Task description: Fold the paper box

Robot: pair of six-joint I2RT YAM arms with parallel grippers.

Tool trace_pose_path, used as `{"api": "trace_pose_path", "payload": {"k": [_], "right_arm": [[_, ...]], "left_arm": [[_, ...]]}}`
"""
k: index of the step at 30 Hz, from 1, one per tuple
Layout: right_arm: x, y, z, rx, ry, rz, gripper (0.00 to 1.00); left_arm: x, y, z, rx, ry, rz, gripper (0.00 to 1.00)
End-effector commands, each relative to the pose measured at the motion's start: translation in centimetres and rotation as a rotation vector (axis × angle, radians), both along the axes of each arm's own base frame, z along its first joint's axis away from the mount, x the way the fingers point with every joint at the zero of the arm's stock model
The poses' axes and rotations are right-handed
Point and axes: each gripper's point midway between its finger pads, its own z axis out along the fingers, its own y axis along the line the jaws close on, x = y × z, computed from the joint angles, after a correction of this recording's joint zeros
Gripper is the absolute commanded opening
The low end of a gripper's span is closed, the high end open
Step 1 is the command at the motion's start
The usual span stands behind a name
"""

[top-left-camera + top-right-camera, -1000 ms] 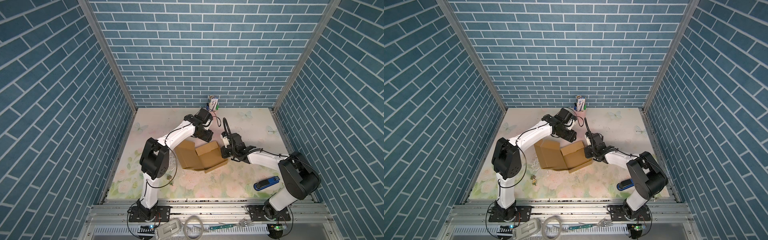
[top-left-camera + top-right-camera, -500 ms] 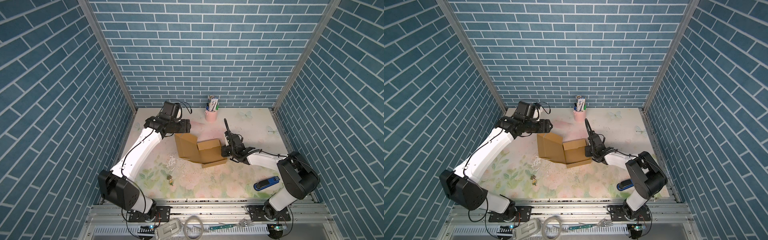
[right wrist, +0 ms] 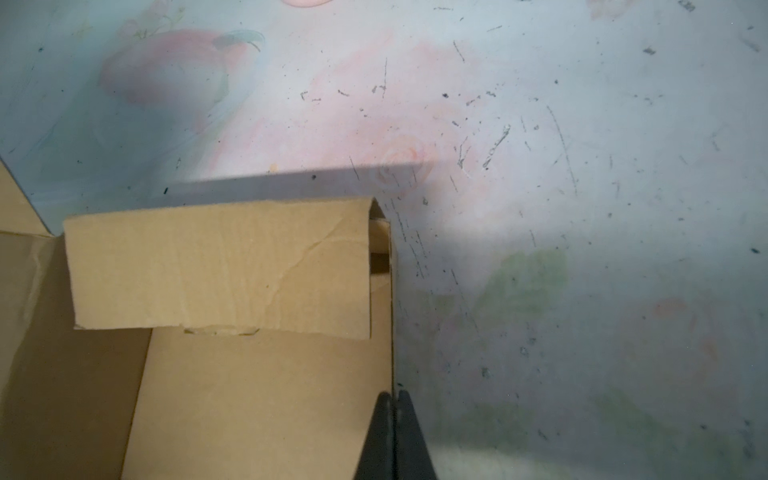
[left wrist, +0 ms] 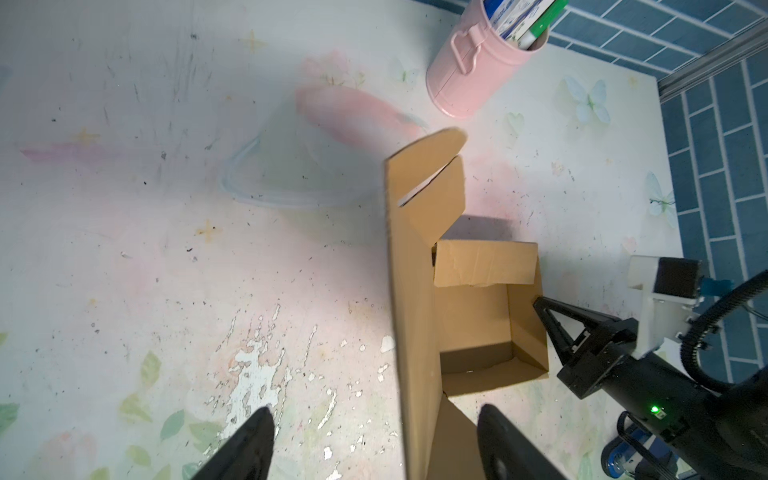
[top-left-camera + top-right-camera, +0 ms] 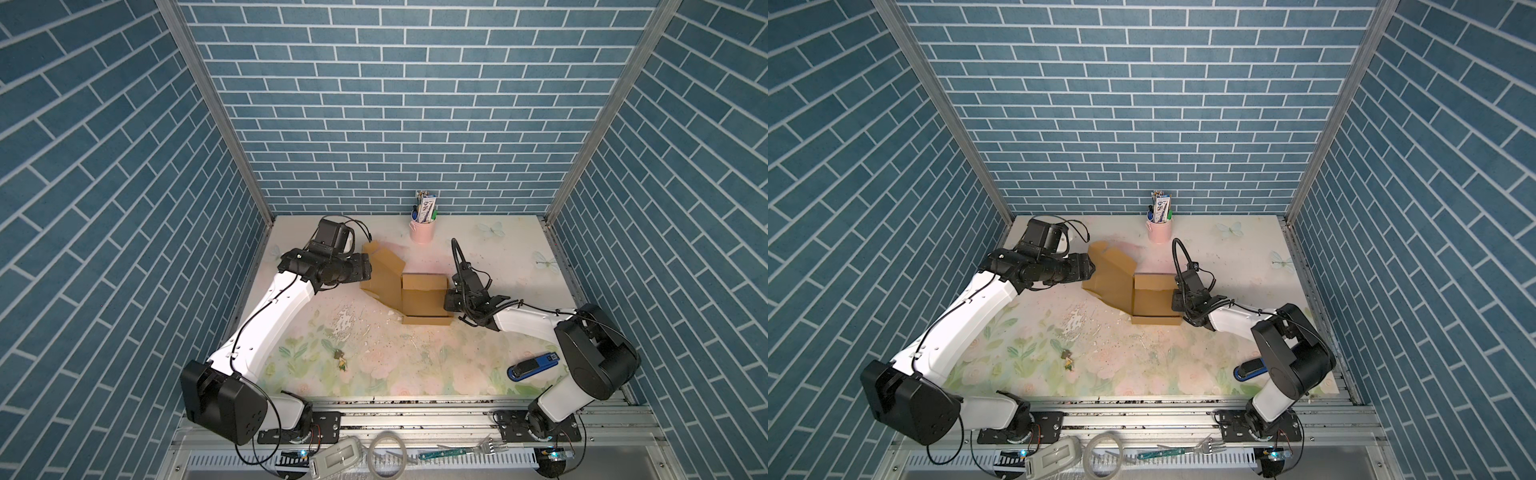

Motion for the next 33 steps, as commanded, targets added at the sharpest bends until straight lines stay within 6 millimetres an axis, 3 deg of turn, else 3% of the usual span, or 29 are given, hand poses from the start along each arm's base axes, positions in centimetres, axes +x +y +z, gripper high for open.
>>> {"api": "trace_pose_path", "payload": {"k": [1, 6, 10, 14, 22, 29, 33], "right_arm": [[-1.3, -1.5, -1.3, -0.040, 0.049, -0.050, 0.00], [-1.5, -1.3, -1.5, -0.041, 0.057, -0.041, 0.00], [-1.6, -1.3, -1.8, -0.047, 0.063, -0.044, 0.00], [-1.6, -1.3, -1.8, -0.048, 0.062, -0.046, 0.00], [-1.3, -0.9, -1.3, -0.031, 0.047, -0.051, 0.00], [-1.6, -0.6, -0.8, -0.017, 0.030, -0.047, 0.00], [-1.9, -0.4, -0.1, 0.000, 0.007, -0.023, 0.03]], "left_arm": [[0.3, -0.5, -0.8, -0.011, 0.003, -0.023, 0.70], [1.9, -1.0, 0.0, 0.002, -0.046, -0.058, 0.61], [2.7, -1.8, 0.4, 0.018, -0.042, -0.088, 0.41], [2.7, -1.9, -0.1, 0.039, -0.022, -0.101, 0.28], [2.4, -1.5, -1.2, 0.073, 0.008, -0.110, 0.27], [3.1, -2.1, -1.1, 0.084, -0.009, -0.153, 0.00], [3.5, -2.5, -0.5, 0.100, -0.030, -0.201, 0.00]]}}
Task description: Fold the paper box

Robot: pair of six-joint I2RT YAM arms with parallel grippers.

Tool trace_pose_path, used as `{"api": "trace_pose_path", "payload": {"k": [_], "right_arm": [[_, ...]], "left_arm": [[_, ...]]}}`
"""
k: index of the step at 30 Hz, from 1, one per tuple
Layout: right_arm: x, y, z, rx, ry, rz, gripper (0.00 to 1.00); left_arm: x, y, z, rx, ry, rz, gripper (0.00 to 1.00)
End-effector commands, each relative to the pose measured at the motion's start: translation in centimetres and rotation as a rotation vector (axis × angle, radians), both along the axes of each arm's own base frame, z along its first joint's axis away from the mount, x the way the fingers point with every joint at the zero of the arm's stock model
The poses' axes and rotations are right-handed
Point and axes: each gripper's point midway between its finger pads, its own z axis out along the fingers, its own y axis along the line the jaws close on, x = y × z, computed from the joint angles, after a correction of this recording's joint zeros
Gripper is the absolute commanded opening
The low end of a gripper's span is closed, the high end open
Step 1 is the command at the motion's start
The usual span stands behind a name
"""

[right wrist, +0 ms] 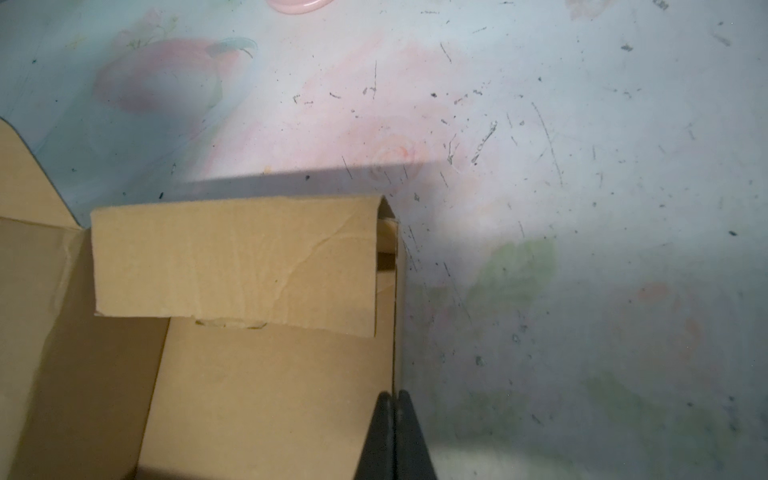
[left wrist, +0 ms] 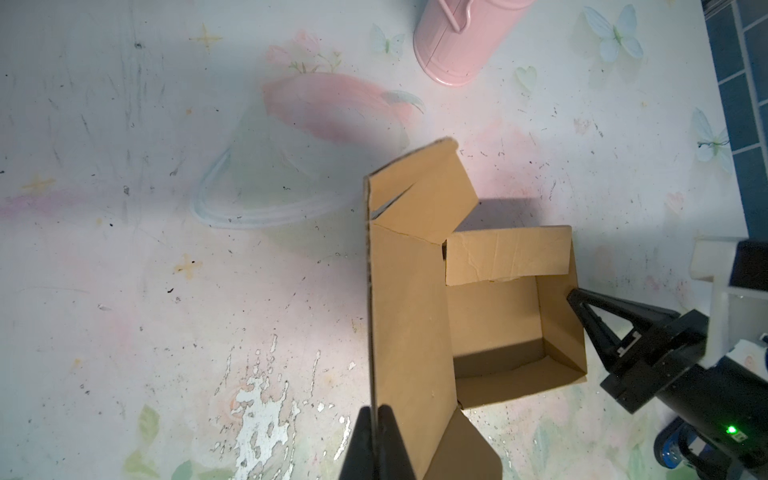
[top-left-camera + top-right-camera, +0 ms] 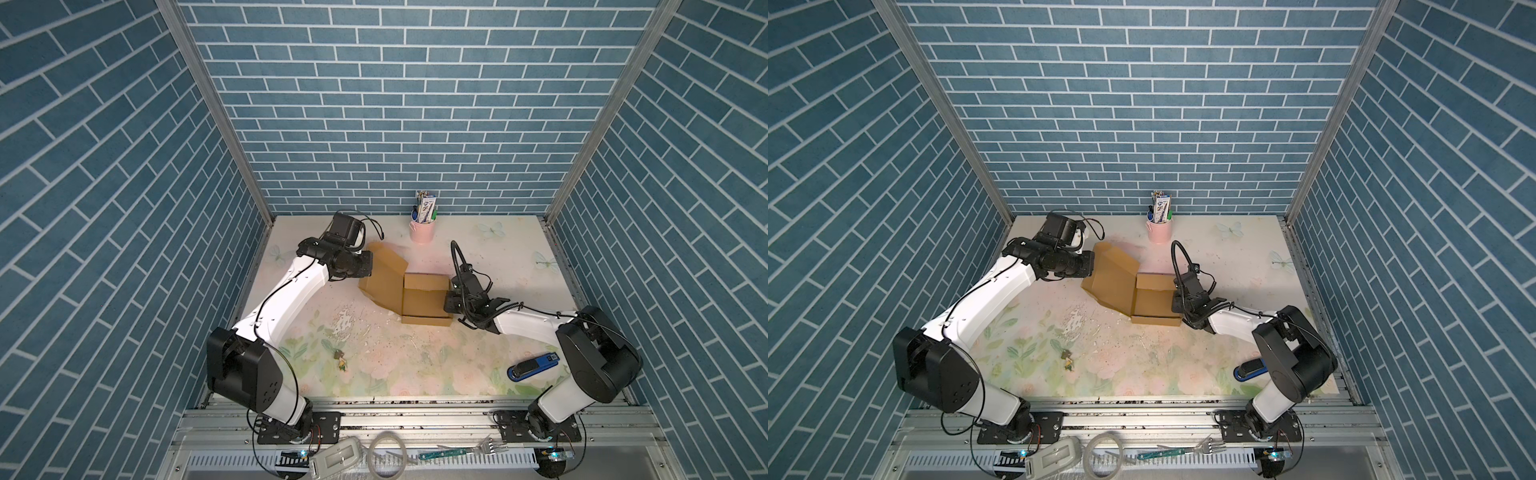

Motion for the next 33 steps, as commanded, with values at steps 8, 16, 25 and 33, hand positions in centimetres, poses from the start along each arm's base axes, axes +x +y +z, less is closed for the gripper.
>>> {"api": "trace_pose_path", "payload": {"k": [8, 16, 25, 33], "right_arm": [[-2.5, -0.7, 5.1, 0.036, -0.123, 0.114, 0.53], [-2.8, 0.4, 9.4, 0.212, -0.148, 0.370, 0.62], [-2.7, 4.2, 8.5, 0.253, -0.101, 0.624, 0.60], [-3.7, 3.7, 5.1, 0.185, -0.018, 0.671, 0.57]], "left_arm": [[0.0, -1.3, 2.0, 0.059, -0.037, -0.218, 0.00], [-2.2, -3.3, 1.2, 0.076, 0.002, -0.476, 0.00], [-2.8, -5.0, 1.3, 0.080, -0.021, -0.583, 0.00], [-1.0, -5.8, 2.9, 0.104, -0.080, -0.629, 0.00]]}}
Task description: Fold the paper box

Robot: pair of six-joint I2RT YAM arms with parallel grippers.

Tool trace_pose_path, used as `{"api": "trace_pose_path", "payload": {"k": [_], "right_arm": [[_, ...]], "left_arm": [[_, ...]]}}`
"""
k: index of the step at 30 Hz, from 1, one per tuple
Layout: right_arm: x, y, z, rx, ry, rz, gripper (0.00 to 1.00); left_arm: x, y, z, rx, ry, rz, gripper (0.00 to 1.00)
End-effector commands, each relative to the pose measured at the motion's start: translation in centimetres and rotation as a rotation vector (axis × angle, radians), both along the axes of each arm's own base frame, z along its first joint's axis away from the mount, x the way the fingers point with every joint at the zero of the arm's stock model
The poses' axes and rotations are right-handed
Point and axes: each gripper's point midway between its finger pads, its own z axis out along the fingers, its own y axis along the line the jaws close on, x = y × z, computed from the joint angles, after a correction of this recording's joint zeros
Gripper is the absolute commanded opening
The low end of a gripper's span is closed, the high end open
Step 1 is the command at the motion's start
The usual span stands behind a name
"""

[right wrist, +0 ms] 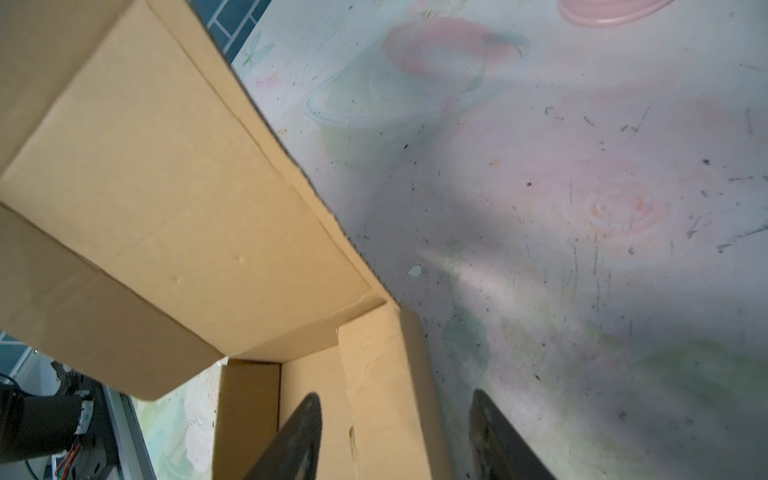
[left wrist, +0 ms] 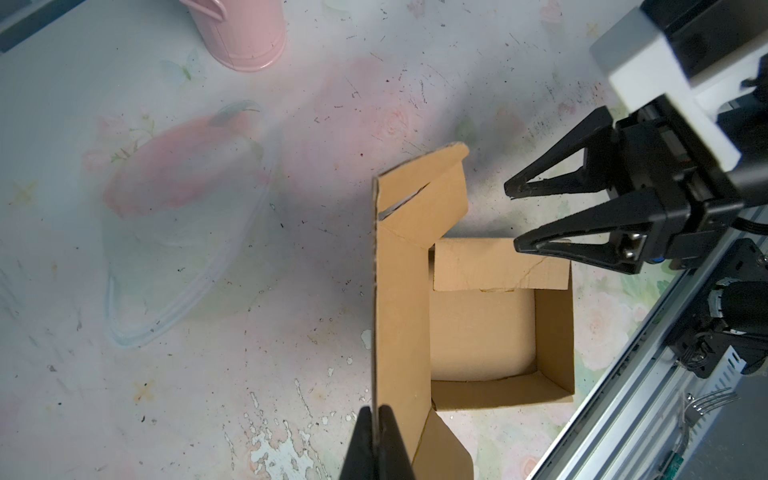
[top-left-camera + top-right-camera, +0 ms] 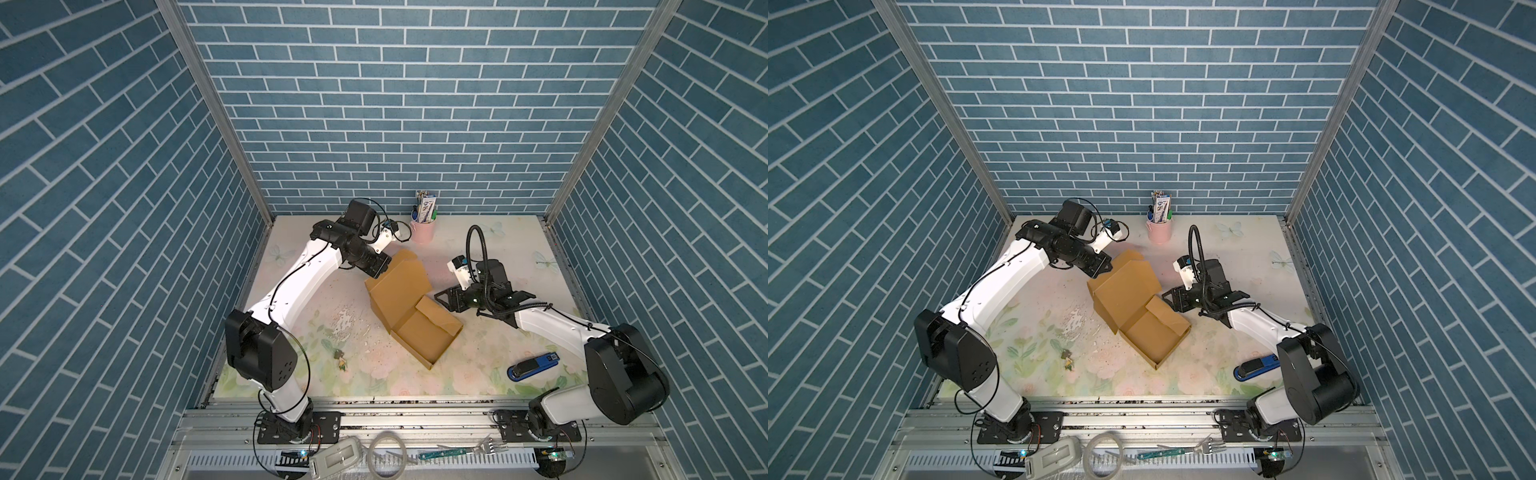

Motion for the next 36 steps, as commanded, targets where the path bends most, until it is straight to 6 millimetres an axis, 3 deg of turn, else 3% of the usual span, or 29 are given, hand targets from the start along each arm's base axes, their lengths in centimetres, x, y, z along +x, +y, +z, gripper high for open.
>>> {"api": "trace_pose_path", "payload": {"k": [1, 8, 18, 27, 30, 36], "right_arm": [[-0.7, 0.0, -1.2, -0.042, -0.003, 0.074, 0.56], [-0.1, -0.6, -3.9, -0.107, -0.002, 0.056, 0.52], [1.0, 0.2, -3.5, -0.119, -0.021, 0.085, 0.49], [0.4, 1.7, -5.4, -0.188, -0.036, 0.142, 0.44], [0.7, 2.2, -5.8, -0.217, -0.049, 0.141, 0.38], [1.4, 1.6, -6.1, -0.274, -0.087, 0.084, 0.16]], "left_arm": [[0.6, -0.4, 1.2, 0.015, -0.037, -0.050, 0.00], [0.8, -1.3, 1.2, -0.015, -0.028, -0.102, 0.00], [-0.7, -1.6, 1.4, -0.069, -0.032, -0.128, 0.00], [-0.5, -2.0, 1.5, -0.091, -0.033, -0.106, 0.00], [-0.3, -1.9, 1.7, -0.089, -0.039, -0.096, 0.00], [0.4, -1.1, 1.5, -0.046, -0.053, -0.055, 0.00]]}}
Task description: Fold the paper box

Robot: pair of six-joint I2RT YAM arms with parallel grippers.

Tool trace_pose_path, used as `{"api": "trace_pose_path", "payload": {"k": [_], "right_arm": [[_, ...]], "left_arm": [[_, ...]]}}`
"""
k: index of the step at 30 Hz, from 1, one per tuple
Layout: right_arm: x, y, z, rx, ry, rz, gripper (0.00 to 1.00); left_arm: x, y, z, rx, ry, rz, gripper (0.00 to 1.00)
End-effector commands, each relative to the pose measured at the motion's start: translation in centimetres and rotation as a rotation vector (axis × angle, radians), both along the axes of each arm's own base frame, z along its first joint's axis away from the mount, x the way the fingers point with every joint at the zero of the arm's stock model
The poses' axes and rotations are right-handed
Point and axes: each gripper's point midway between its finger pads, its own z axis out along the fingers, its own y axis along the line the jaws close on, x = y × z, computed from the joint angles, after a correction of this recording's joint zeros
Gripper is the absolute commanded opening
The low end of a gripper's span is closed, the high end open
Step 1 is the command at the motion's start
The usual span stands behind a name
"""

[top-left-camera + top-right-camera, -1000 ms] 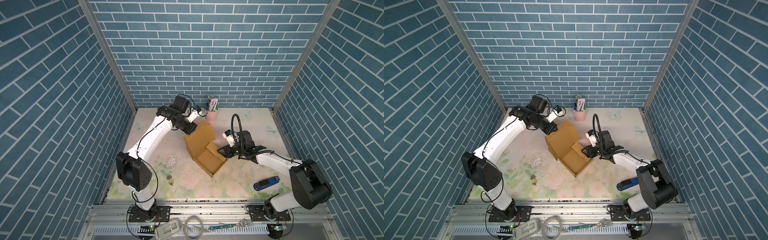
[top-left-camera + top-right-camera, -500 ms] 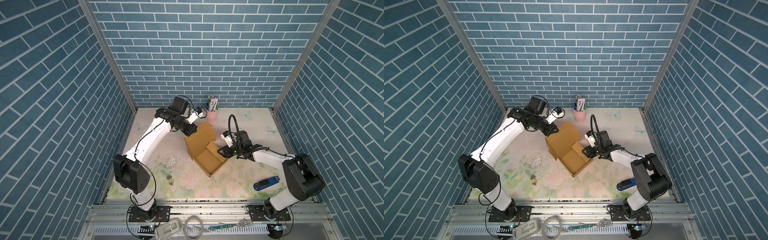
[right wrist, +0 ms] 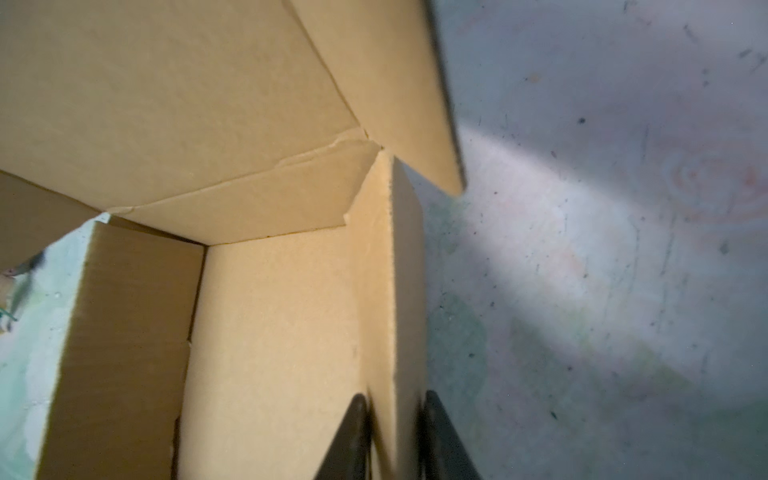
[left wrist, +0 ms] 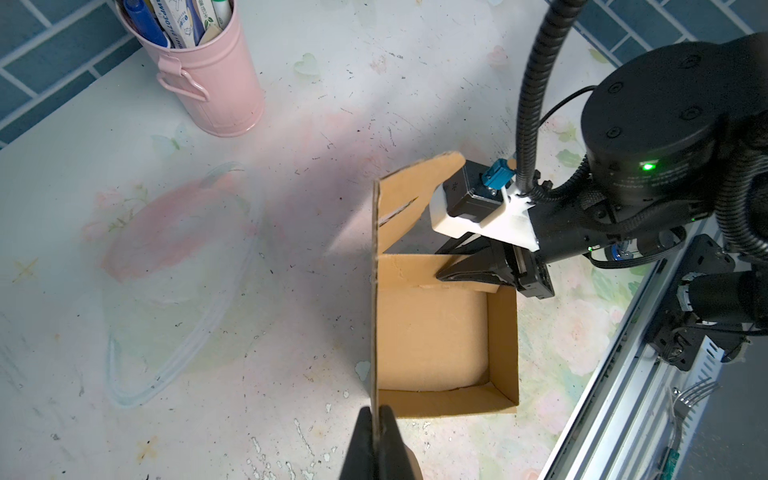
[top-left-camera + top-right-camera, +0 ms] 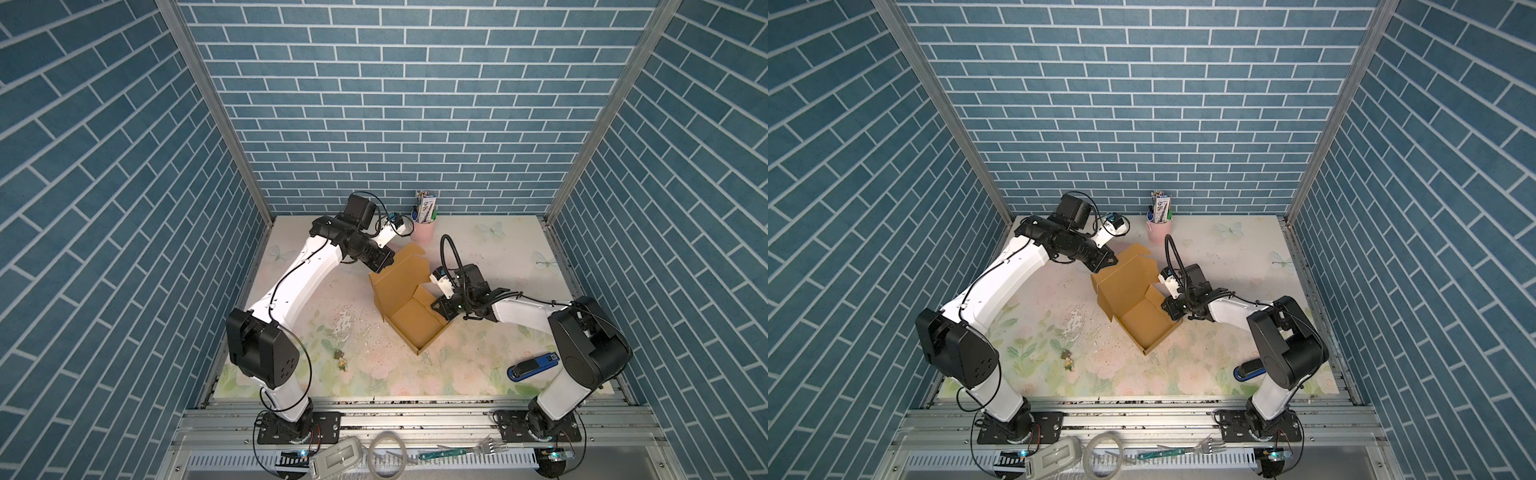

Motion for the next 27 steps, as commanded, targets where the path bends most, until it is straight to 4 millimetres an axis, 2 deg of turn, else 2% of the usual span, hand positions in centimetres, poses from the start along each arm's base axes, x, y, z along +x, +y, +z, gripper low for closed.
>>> {"api": "trace_pose_path", "payload": {"k": [1, 3, 5, 10, 20, 22, 27], "right_arm": [[0.9, -0.2, 0.4, -0.032, -0.063, -0.018, 0.12], [0.9, -0.3, 0.5, -0.031, -0.072, -0.032, 0.06], [1.1, -0.5, 0.5, -0.031, -0.082, -0.049, 0.00], [1.2, -0.5, 0.6, -0.024, -0.112, -0.083, 0.00], [1.1, 0.0, 0.4, -0.016, -0.146, -0.144, 0.00], [1.3, -0.2, 0.4, -0.023, -0.158, -0.166, 0.00], [1.3, -0.5, 0.4, -0.028, -0.175, -0.199, 0.00]], "left_arm": [[0.1, 0.3, -0.2, 0.021, 0.001, 0.023, 0.02], [0.2, 0.2, -0.3, 0.020, 0.006, 0.024, 0.14], [0.2, 0.2, -0.4, 0.022, 0.010, 0.024, 0.15], [0.2, 0.3, -0.9, 0.030, 0.021, 0.028, 0.22], [0.5, 0.8, -1.4, 0.059, 0.008, 0.046, 0.22], [0.8, 1.0, -1.5, 0.073, -0.001, 0.058, 0.15], [1.1, 1.2, -1.7, 0.082, -0.015, 0.068, 0.12]]}}
